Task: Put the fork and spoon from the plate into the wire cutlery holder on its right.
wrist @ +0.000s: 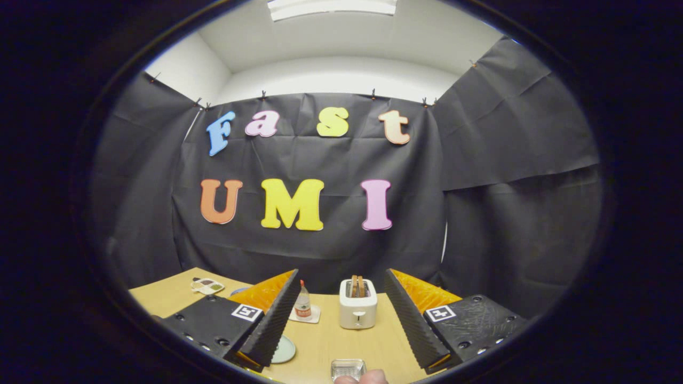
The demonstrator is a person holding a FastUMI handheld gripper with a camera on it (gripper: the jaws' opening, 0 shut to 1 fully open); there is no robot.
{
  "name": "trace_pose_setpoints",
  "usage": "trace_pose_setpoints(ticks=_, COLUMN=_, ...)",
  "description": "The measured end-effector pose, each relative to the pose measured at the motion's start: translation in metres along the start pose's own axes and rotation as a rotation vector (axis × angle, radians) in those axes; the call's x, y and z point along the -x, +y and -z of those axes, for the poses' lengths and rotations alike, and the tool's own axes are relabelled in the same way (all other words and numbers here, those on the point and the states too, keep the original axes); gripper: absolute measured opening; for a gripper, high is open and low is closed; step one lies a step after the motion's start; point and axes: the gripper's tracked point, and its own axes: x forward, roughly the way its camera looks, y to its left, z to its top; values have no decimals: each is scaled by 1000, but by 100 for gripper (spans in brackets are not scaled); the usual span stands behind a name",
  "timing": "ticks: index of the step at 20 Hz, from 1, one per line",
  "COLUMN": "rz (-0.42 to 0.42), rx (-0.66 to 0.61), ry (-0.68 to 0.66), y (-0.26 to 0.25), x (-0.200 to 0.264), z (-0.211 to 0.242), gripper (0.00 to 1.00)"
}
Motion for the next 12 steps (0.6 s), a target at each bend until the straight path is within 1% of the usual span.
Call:
trace_pose_setpoints(ticks=5, rz=-48, rx=5, ry=65, y=31, x=-5, z=22, gripper=95)
trace_pose_setpoints(ticks=9, rz=-90, rx=4, ry=159, y=64, x=-12, z=57, gripper=95)
trace_pose_setpoints(ticks=12, rz=-135, rx=22, ry=236, y=94, x=-18, z=95, gripper=95)
